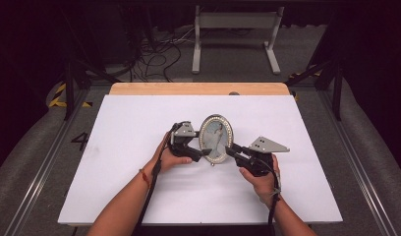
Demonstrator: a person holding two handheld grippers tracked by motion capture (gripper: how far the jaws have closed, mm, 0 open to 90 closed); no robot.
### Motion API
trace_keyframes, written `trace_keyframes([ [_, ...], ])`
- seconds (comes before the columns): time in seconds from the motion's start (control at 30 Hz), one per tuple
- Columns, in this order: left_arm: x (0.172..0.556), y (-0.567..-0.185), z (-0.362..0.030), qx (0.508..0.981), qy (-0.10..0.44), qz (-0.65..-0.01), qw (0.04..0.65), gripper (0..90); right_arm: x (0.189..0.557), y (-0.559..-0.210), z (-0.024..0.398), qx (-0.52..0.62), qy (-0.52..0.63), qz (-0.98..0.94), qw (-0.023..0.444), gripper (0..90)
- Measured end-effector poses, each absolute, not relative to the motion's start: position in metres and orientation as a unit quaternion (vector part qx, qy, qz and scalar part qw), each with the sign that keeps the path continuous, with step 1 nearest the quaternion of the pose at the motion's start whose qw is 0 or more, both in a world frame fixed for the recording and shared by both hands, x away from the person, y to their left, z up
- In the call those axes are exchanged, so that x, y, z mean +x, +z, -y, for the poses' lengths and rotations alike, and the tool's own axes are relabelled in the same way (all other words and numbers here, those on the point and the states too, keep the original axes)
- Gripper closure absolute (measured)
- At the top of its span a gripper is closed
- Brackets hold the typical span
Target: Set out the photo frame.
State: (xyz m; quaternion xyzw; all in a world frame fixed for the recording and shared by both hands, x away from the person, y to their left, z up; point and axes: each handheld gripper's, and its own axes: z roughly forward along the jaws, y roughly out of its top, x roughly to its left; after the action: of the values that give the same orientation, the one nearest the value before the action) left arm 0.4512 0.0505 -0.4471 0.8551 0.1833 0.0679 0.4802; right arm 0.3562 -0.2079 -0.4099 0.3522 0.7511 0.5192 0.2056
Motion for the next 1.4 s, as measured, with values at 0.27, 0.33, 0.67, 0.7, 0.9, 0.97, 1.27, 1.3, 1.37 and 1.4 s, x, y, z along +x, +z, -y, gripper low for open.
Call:
trace_keyframes([
  [0.27,0.448,-0.444,-0.056,0.862,0.071,-0.187,0.466,34.1,0.359,-0.412,0.210,0.359,0.521,-0.747,0.205,77.5],
  [0.33,0.445,-0.443,-0.057,0.864,0.066,-0.189,0.462,34.0,0.361,-0.413,0.212,0.363,0.524,-0.744,0.199,77.9],
  [0.67,0.430,-0.440,-0.062,0.873,0.096,-0.187,0.440,35.2,0.368,-0.416,0.213,0.377,0.531,-0.735,0.191,78.2],
  [0.7,0.430,-0.440,-0.063,0.871,0.094,-0.190,0.442,35.5,0.368,-0.416,0.213,0.378,0.532,-0.733,0.190,78.3],
  [0.9,0.431,-0.437,-0.063,0.863,0.104,-0.192,0.456,34.7,0.366,-0.414,0.211,0.378,0.522,-0.737,0.206,76.6],
  [0.97,0.432,-0.435,-0.063,0.859,0.104,-0.197,0.461,34.4,0.365,-0.415,0.212,0.376,0.522,-0.737,0.208,76.5],
  [1.27,0.438,-0.425,-0.069,0.843,0.117,-0.215,0.478,50.3,0.360,-0.411,0.211,0.372,0.520,-0.736,0.221,77.7],
  [1.3,0.437,-0.425,-0.071,0.842,0.115,-0.220,0.480,53.5,0.360,-0.411,0.211,0.373,0.521,-0.736,0.219,77.7],
  [1.37,0.437,-0.424,-0.073,0.845,0.122,-0.215,0.473,58.2,0.361,-0.412,0.209,0.375,0.521,-0.734,0.222,77.6],
  [1.4,0.436,-0.424,-0.074,0.847,0.124,-0.216,0.470,59.7,0.361,-0.413,0.208,0.376,0.521,-0.734,0.222,77.6],
])
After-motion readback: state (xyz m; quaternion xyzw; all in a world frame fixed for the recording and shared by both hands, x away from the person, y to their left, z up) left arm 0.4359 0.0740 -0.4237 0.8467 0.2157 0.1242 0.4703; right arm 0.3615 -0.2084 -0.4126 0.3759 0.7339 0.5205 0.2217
